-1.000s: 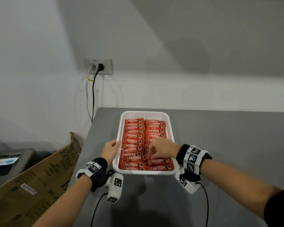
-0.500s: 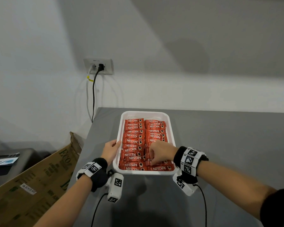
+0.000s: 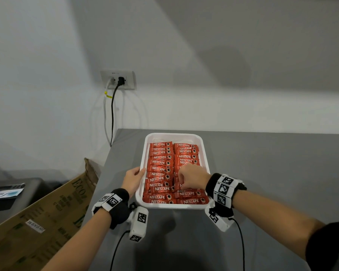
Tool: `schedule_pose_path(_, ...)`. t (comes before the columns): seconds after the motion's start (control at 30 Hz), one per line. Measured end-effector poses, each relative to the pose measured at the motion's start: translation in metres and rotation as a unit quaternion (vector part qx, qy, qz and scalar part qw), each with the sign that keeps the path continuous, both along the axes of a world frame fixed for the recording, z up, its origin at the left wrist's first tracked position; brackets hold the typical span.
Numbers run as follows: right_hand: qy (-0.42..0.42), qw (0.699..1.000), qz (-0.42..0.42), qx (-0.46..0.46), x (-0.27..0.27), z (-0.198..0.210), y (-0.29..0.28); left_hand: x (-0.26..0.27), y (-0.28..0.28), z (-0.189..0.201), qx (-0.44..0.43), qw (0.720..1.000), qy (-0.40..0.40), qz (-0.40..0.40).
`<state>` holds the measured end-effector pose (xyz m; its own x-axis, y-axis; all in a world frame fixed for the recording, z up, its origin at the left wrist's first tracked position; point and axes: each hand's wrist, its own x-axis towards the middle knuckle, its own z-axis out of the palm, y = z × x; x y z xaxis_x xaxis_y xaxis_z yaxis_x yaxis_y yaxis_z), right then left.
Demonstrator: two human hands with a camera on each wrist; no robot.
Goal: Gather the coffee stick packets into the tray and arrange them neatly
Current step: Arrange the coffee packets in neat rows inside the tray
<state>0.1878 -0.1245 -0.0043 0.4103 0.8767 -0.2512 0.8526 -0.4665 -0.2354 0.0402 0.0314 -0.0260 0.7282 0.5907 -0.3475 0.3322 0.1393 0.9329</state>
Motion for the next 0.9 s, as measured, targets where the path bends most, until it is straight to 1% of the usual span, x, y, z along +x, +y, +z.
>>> schedule_pose_path(0.07,-0.003,1.0,-0.003,-0.008,0.001,0.0,-0.001,0.0,0.001,-0.002,-0.001,1.0,0.002,-0.001)
schedule_pose_path(0.13,-0.006,1.0,-0.008,0.005,0.002,0.0,-0.003,0.0,0.001,-0.002,-0.001,1.0,0.002,0.001)
schedule_pose_path(0.23,0.003,1.0,0.02,0.024,-0.003,0.002,-0.002,0.0,0.0,-0.001,0.0,1.0,-0.001,0.005)
schedule_pose_path(0.33,0.033,0.998,0.046,-0.005,-0.008,0.004,-0.001,0.0,0.0,-0.002,-0.001,1.0,0.0,0.007)
schedule_pose_path(0.43,0.037,0.999,0.03,-0.013,-0.007,0.005,-0.002,0.001,0.0,-0.002,0.002,1.0,-0.002,0.008)
schedule_pose_path(0.5,0.035,0.999,-0.006,0.027,-0.002,0.012,-0.006,0.0,0.0,-0.001,0.002,1.0,-0.009,0.008)
schedule_pose_path(0.53,0.029,0.997,-0.045,0.063,0.0,0.017,-0.01,0.0,0.0,-0.001,0.003,1.0,-0.021,0.014)
schedule_pose_path(0.57,0.019,0.988,-0.102,0.11,0.004,0.021,-0.016,-0.002,0.001,-0.002,0.003,0.999,-0.033,0.022)
schedule_pose_path(0.63,-0.003,0.953,-0.23,0.198,0.012,0.02,-0.034,-0.007,0.004,-0.005,0.003,0.997,-0.057,0.054)
schedule_pose_path(0.67,-0.002,0.938,-0.278,0.204,0.014,0.016,-0.044,-0.01,0.005,-0.006,-0.008,0.996,-0.063,0.062)
schedule_pose_path(0.7,0.027,0.931,-0.311,0.187,0.012,0.011,-0.052,-0.012,0.005,-0.008,-0.022,0.996,-0.068,0.057)
schedule_pose_path(0.73,0.078,0.926,-0.326,0.171,0.009,0.006,-0.057,-0.014,0.003,-0.007,-0.028,0.996,-0.076,0.047)
schedule_pose_path(0.77,0.14,0.917,-0.333,0.17,0.004,0.001,-0.059,-0.014,0.0,-0.004,-0.029,0.996,-0.077,0.035)
schedule_pose_path(0.8,0.182,0.909,-0.332,0.173,0.0,-0.002,-0.06,-0.013,-0.004,-0.001,-0.031,0.996,-0.08,0.034)
schedule_pose_path(0.83,0.209,0.901,-0.332,0.184,-0.003,-0.004,-0.06,-0.012,-0.006,-0.001,-0.03,0.996,-0.082,0.033)
schedule_pose_path(0.9,0.212,0.9,-0.324,0.199,-0.003,-0.006,-0.059,-0.015,-0.01,0.001,-0.021,0.996,-0.081,0.024)
